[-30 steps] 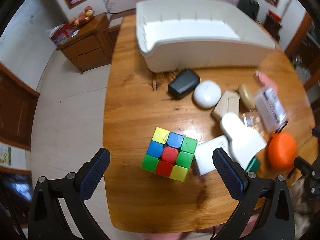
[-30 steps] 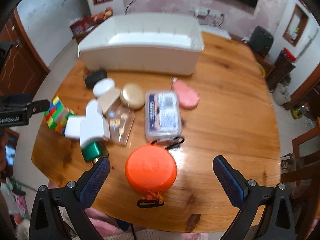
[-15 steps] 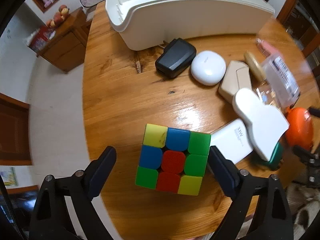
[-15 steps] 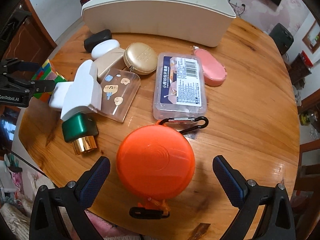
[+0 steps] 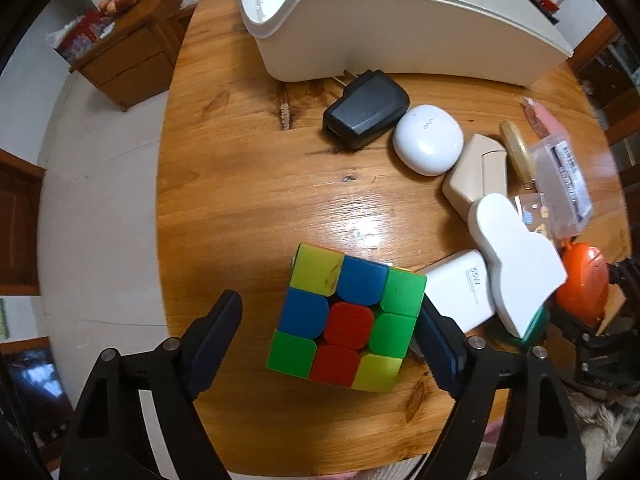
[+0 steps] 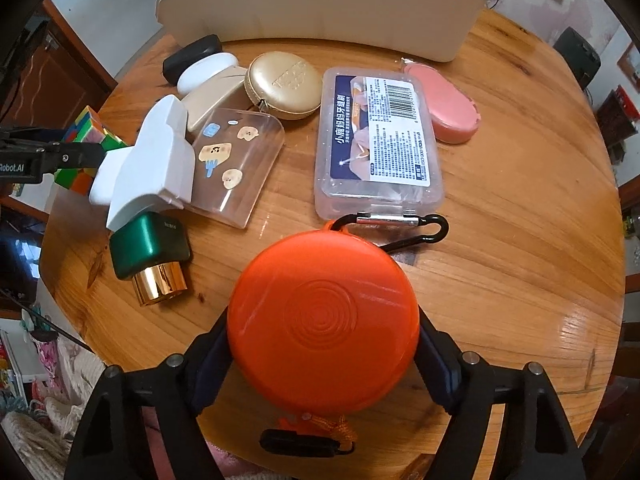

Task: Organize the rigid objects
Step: 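Lower the left tool onto the Rubik's cube while the right tool grasps the orange case, then lift the cube and orange case and carry both over the white bin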

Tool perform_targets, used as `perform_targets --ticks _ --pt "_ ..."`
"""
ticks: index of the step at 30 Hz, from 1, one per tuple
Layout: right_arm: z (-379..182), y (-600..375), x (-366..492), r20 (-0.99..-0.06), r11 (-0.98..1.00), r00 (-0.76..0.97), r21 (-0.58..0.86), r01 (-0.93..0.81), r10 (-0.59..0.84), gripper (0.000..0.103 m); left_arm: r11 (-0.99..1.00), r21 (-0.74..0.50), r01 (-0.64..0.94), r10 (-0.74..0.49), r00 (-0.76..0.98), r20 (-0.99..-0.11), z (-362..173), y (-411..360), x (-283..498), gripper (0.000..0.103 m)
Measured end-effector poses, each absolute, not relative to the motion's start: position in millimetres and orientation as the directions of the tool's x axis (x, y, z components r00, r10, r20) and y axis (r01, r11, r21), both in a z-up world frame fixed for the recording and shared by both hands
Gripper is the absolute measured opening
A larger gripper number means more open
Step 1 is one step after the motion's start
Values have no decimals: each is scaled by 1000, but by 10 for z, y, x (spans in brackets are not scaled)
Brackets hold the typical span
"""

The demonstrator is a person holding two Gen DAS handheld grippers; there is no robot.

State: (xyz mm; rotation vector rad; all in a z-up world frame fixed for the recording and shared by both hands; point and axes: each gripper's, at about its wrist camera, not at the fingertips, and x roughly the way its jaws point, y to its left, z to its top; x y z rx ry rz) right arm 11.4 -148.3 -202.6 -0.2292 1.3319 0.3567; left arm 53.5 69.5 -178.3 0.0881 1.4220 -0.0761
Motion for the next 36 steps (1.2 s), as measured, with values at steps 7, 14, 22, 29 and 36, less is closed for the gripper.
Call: perform_targets --ticks 7,14,22,29,36 --pt "-2063 -1518 43 -972 917 198 37 -397 125 81 993 58 107 42 142 -989 -1789 544 594 94" --pt "-2059 -1549 50 -970 914 201 41 -403 133 81 998 -9 59 -15 103 -995 -1832 586 648 94" --pt "-2033 -1727 69 -968 926 206 54 -375 140 81 996 -70 -60 -65 82 -995 -1812 663 671 65" --pt "-1953 -1955 135 -964 933 202 92 -348 170 81 986 -120 -112 -104 138 -985 -1643 751 635 62" --pt "-1597 -2121 217 -948 932 257 91 -352 190 81 983 -153 -104 -125 234 -964 -1155 661 641 62"
